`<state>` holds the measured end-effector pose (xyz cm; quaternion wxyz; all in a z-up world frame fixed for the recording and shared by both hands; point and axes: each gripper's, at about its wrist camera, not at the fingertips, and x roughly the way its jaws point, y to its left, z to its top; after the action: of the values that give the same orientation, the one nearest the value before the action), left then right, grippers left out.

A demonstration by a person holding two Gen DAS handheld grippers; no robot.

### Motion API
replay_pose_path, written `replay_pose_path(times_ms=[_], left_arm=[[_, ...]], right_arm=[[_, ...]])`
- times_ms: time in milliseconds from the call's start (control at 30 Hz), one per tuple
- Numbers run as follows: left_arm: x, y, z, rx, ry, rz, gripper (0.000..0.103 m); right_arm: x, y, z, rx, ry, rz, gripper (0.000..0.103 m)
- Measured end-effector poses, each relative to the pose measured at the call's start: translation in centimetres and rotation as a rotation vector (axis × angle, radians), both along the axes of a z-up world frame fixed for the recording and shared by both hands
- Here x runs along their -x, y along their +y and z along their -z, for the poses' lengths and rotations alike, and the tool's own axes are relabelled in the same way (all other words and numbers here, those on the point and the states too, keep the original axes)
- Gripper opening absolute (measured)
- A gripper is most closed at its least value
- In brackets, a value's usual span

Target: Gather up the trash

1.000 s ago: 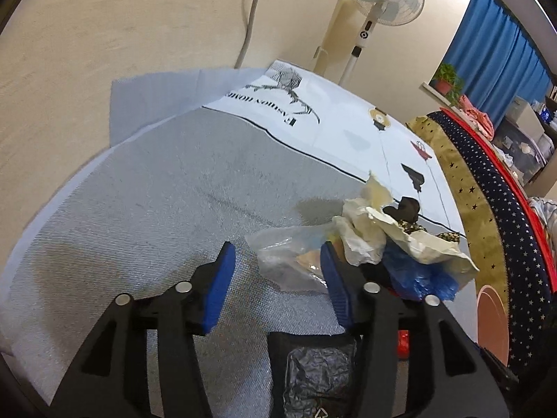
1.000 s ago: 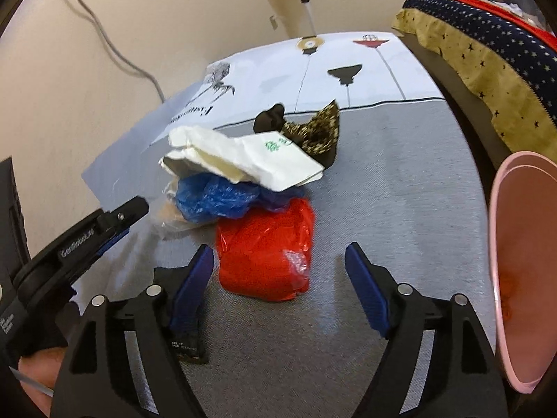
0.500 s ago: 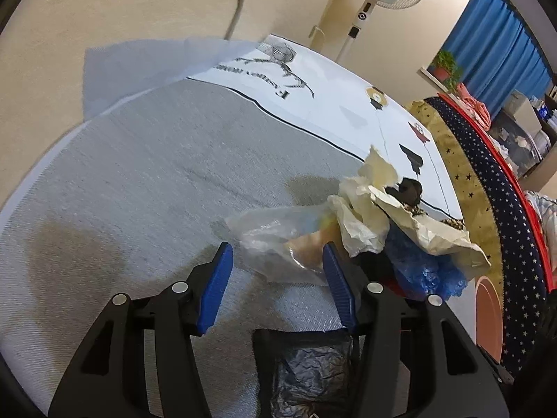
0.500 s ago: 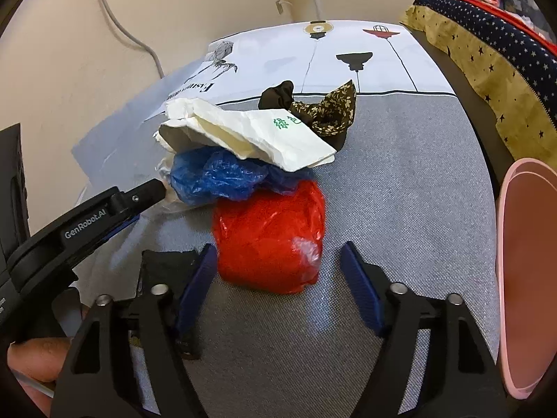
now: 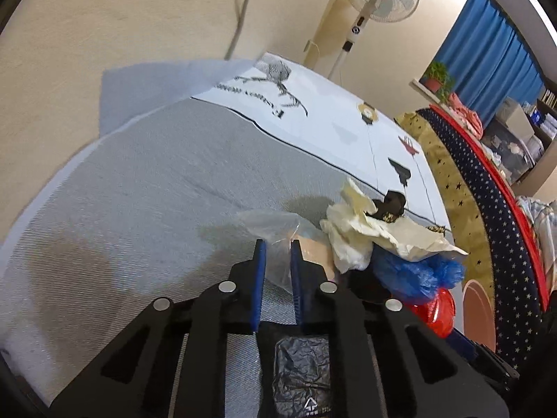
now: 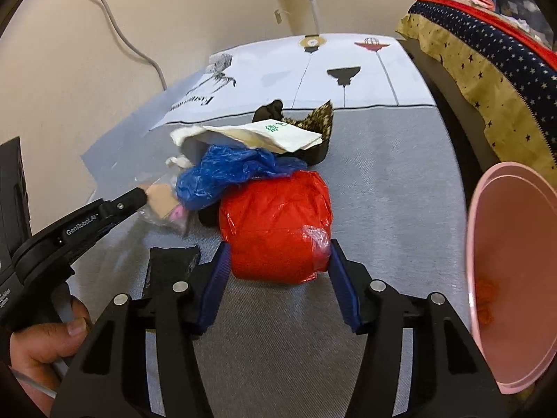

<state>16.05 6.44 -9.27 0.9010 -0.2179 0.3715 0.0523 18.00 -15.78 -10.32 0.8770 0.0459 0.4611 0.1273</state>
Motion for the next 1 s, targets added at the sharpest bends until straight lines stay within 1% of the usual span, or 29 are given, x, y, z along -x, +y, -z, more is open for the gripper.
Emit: replay_pose_path(times_ms=[200, 400, 700, 1000], left_arm=[[1.7, 0.5, -1.4, 0.009, -0.042, -0.010, 0.013], [3.5, 0.2, -3.0, 0.009, -0.087, 0.005, 0.013], [6.0, -1.9, -6.0, -0.042, -0.182, 0.074, 0.013], [7.5, -4.4, -8.1, -0.080, -0.248, 0.142, 0.013]], right_arm=[[1.1, -1.3, -1.8, -0.002, -0.039, 0.022, 0.056], [2.7, -2.5, -3.5, -0.008, -0.078, 0.045, 0.055], [5.3, -4.4, -6.4, 0.002, -0.165, 0.076, 0.055], [8.0, -6.9, -9.6, 0.039, -0.252, 0.115, 0.055]])
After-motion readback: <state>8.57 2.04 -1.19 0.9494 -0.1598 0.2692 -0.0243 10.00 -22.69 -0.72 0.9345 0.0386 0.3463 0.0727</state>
